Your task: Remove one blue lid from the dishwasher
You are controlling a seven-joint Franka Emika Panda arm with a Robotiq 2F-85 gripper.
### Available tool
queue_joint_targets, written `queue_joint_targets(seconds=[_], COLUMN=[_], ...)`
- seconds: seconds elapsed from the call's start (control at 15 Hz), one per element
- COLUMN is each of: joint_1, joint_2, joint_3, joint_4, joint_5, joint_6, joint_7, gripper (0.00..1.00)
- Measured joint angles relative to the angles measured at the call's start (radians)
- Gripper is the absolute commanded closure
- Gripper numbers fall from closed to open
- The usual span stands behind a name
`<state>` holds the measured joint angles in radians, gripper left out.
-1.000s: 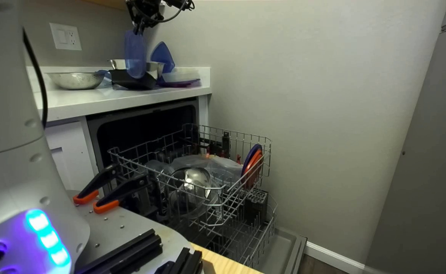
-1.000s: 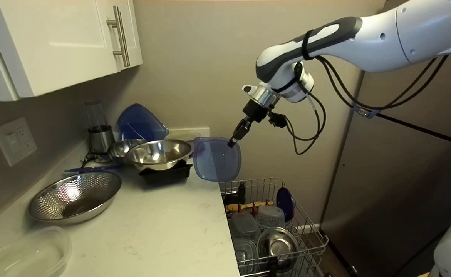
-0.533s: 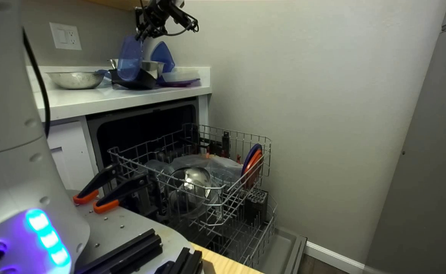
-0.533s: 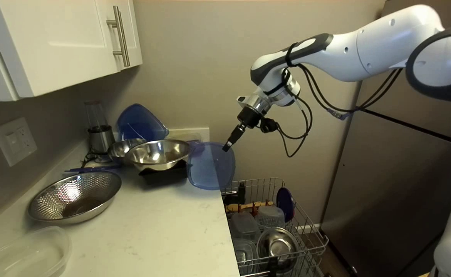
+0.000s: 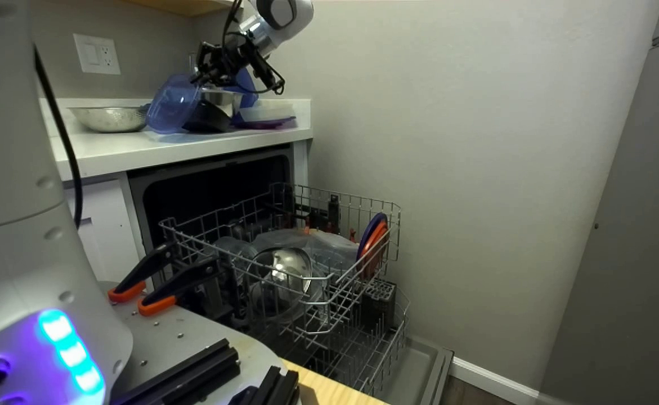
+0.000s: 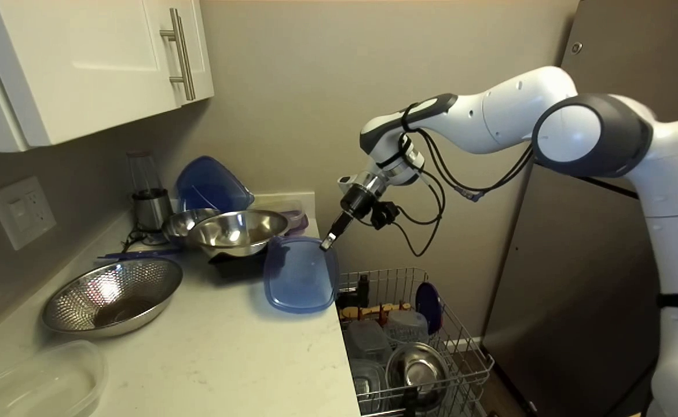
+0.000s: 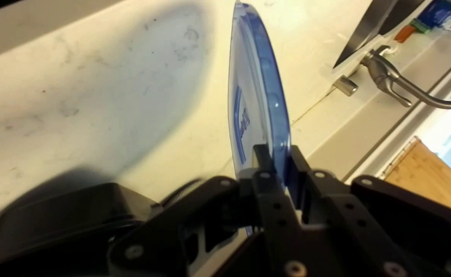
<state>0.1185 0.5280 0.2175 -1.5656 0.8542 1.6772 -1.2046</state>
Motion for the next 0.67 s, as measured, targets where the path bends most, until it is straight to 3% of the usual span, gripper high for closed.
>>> queue_joint_targets(seconds=[0.33, 0.67], joint_1=[0.003, 0.003], joint_2=[0.17, 0.271], joint_3=[0.018, 0.03], joint_4=[0.152, 0.246], joint_5=[0.01, 0.01], joint_6=[-0.115, -0.153], joint_7=[0.0, 0.0], gripper=[0.97, 0.97])
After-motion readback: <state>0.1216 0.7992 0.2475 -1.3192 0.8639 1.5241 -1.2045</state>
